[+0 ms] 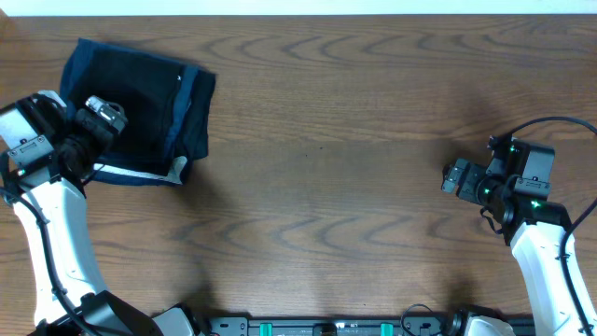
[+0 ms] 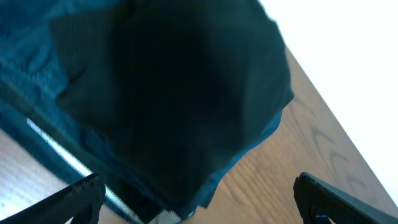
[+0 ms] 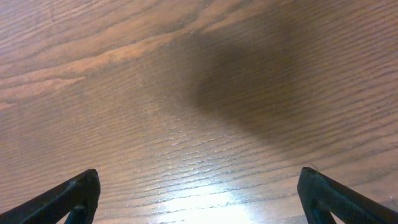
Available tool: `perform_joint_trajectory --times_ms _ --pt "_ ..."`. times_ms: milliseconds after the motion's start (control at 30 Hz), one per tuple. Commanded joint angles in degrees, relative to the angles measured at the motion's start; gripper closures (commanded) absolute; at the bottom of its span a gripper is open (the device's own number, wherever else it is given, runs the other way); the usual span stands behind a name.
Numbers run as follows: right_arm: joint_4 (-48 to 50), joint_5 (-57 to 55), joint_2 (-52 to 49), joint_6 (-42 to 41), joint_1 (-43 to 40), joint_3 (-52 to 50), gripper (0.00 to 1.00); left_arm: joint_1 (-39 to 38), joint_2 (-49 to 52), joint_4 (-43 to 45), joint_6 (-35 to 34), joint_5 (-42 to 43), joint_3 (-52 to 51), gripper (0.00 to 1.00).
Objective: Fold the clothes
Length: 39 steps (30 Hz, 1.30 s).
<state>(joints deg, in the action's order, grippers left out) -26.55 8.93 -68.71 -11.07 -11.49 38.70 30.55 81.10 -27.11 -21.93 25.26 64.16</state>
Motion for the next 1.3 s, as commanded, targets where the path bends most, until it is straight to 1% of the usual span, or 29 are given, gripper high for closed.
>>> perform_joint_trajectory --times_ms 0,567,700,800,933,1267 --pt "-0.04 -0.39 0.44 0.42 -0.46 0.92 0.01 -0.13 -0.61 -0.79 -0.02 -0.26 0.2 0.02" --pt "-0.04 -0.39 0.46 0.42 -0.46 0.92 0.01 -0.07 -0.61 -0.79 -0.02 -0.26 0.2 0.02" --pt "-0.26 -0.39 2.97 0.42 -0.44 0.61 0.01 -0.09 -0.61 -0.76 -0.02 -0.26 0.2 0.02" --pt "-0.26 -0.39 8.04 0.42 -0.04 0.09 0.01 -0.07 -0.61 -0.76 -0.02 -0.26 0.2 0.02" --pt "-0.26 -0.39 17.92 0.42 2.54 -0.5 0.01 -0.09 -0.61 -0.76 -0.02 -0.26 0.2 0.02" --pt "-2.97 -2.51 45.27 0.85 17.92 -0.57 0.01 -0.09 -0.61 -0.79 -0.02 -0.26 0.2 0.02"
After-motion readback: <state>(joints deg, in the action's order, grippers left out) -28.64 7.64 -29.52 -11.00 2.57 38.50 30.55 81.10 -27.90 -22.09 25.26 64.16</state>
